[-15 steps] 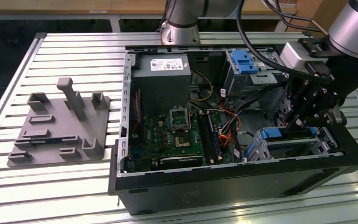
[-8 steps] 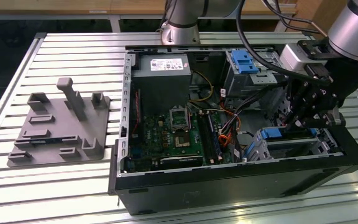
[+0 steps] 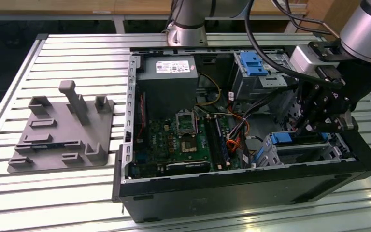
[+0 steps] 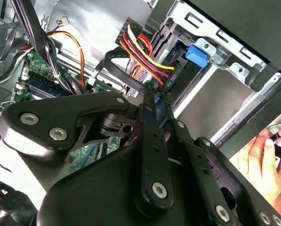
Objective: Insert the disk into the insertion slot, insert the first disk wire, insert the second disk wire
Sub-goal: 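Insert the second disk wire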
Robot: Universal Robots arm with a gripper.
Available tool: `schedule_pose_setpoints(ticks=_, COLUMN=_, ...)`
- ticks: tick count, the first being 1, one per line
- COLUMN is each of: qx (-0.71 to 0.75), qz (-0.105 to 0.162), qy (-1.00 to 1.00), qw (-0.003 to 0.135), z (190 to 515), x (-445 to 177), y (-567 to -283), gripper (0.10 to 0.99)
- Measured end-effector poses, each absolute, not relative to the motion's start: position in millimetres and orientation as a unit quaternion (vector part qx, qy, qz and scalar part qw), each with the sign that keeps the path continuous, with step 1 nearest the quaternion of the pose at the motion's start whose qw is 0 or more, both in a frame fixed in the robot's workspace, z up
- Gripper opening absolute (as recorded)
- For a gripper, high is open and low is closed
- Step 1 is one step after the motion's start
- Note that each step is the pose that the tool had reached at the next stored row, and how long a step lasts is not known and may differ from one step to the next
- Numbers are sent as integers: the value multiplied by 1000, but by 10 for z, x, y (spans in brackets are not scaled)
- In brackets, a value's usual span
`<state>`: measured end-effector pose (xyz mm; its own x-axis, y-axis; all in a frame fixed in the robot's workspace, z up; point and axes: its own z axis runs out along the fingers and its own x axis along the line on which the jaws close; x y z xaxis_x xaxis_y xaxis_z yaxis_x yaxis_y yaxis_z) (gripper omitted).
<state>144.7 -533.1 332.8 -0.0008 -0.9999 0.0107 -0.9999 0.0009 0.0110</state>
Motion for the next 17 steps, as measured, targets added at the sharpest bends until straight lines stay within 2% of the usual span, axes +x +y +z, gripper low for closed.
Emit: schedule_pose_setpoints(ticks=17, qx=714, qz=0, qy=-701, qw=8, z=3353, x=1447, y=-5332, gripper=196)
